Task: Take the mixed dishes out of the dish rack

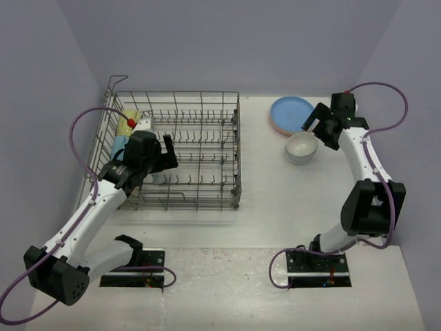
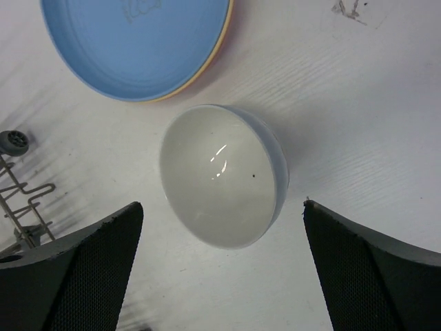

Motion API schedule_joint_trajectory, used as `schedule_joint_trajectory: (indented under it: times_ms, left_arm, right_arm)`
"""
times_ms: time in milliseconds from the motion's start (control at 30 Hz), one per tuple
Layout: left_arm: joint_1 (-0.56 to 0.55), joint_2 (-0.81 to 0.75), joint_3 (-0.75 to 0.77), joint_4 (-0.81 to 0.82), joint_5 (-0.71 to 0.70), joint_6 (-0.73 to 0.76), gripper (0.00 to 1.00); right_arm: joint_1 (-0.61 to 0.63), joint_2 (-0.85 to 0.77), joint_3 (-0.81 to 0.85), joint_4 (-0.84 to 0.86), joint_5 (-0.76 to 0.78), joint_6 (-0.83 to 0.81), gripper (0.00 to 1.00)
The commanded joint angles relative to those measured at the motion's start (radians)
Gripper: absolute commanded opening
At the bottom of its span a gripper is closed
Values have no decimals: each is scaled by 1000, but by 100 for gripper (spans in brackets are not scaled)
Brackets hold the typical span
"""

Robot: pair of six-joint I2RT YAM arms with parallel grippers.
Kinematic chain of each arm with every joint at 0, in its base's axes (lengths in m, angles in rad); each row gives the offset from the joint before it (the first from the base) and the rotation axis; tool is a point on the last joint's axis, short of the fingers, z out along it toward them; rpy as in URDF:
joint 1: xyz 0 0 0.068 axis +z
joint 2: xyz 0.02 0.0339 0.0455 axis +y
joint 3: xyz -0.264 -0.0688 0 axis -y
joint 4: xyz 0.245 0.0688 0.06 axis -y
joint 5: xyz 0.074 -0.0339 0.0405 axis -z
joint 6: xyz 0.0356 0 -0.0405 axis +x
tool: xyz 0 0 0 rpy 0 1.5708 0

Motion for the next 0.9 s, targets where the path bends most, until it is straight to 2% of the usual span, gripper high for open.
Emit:
schedule_joint_trajectory:
  times_ms: [0, 233, 433, 500, 767, 867]
  left_arm:
    - [25, 4, -34, 34, -27, -19, 100]
    - [128, 15, -90, 163, 116, -2, 100]
    - [142, -25, -104, 177, 123, 18, 100]
    - [143, -38, -110, 177, 124, 16, 100]
    - [143, -73, -112, 170, 130, 19, 100]
    - [143, -71, -107, 167, 134, 22, 100]
  right_arm:
    - [3, -79, 36, -23, 31, -14, 99]
    - [55, -139, -29, 37, -48, -68, 99]
    - [49, 2, -9, 49, -62, -59, 99]
    - [33, 23, -12, 64, -114, -51, 99]
    - [-11, 54, -99, 187, -250, -20, 99]
    - [-14, 51, -115, 207, -253, -30, 99]
